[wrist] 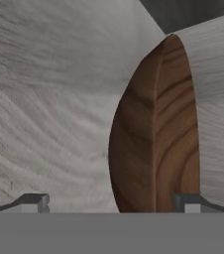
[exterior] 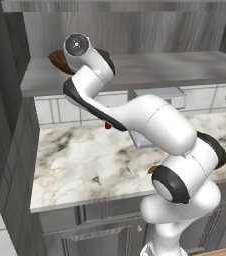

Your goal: Pick both bowls and place them on the counter. Then place the mushroom in one bowl and place the garlic in the other bowl.

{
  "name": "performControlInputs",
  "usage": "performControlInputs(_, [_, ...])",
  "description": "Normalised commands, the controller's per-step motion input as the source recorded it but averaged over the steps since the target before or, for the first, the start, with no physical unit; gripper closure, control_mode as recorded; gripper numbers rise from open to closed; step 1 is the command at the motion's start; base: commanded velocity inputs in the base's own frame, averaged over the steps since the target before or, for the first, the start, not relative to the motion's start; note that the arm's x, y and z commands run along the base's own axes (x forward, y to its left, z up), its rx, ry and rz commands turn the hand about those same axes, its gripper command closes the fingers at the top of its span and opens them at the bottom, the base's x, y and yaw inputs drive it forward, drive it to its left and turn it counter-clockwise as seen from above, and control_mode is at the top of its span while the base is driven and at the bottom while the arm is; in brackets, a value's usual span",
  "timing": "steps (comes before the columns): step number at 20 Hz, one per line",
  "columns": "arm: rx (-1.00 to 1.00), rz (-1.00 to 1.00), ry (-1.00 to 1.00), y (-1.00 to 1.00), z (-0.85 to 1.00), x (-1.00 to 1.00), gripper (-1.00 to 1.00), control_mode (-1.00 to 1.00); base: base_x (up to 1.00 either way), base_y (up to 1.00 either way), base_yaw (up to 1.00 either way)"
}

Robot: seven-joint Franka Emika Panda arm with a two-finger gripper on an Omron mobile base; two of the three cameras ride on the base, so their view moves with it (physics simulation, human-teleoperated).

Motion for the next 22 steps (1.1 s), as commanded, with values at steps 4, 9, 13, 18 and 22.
performControlInputs(4, [0.0,0.0,0.0,0.0,-0.11,0.05,-1.0,-1.0,0.0,0.0,0.0])
performControlInputs(9, [0.0,0.0,0.01,0.0,-0.12,0.1,-1.0,-1.0,0.0,0.0,0.0])
performControlInputs(13, [0.0,0.0,0.03,0.0,-0.09,0.2,-1.0,-1.0,0.0,0.0,0.0])
performControlInputs(18, [0.0,0.0,0.03,0.0,-0.04,0.26,-1.0,-1.0,0.0,0.0,0.0])
performControlInputs(22, [0.0,0.0,0.03,0.0,-0.07,0.25,-1.0,-1.0,0.0,0.0,0.0])
